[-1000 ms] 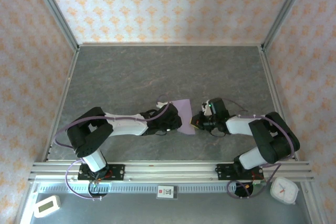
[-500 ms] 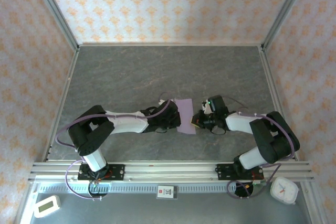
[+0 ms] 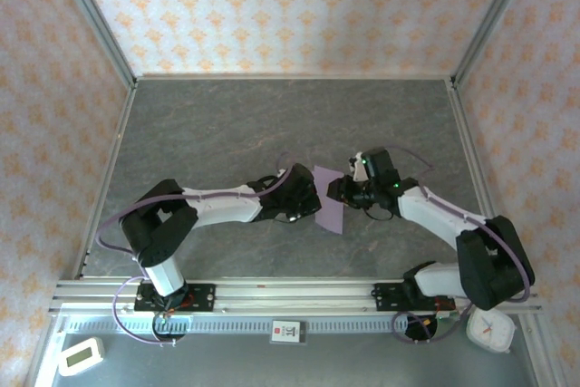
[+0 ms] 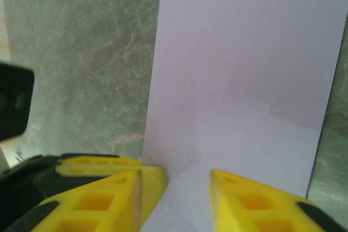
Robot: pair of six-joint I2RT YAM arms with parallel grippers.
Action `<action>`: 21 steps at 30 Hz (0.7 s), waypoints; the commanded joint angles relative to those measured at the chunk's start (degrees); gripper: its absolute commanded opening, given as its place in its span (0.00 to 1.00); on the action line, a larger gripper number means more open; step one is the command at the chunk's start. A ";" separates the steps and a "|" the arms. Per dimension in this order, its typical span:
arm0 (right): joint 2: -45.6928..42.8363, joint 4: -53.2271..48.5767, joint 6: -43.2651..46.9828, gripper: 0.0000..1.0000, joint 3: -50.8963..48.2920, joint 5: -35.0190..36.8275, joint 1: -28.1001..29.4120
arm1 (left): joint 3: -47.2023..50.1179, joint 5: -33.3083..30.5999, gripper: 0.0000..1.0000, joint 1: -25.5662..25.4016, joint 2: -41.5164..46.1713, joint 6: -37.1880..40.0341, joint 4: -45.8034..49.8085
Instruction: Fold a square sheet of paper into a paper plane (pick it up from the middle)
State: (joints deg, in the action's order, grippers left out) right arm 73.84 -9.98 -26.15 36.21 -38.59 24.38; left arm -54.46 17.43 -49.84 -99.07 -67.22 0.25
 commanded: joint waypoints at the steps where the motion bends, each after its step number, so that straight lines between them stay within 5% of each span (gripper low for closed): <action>1: -2.27 -4.40 3.04 0.44 -1.13 3.61 2.38 | -0.91 2.73 0.00 0.36 -1.88 -7.93 2.83; 13: -5.82 -6.00 5.77 0.58 -3.10 9.03 11.24 | -0.34 6.91 0.00 1.06 -3.41 -14.37 1.55; 21: -4.89 -5.90 5.59 0.59 -3.07 9.81 15.72 | 2.98 6.56 0.00 1.72 -2.46 -17.05 -0.23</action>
State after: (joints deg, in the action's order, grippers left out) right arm 68.93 -14.41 -21.56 33.93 -28.21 37.93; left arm -52.77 24.23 -49.23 -101.73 -81.43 1.76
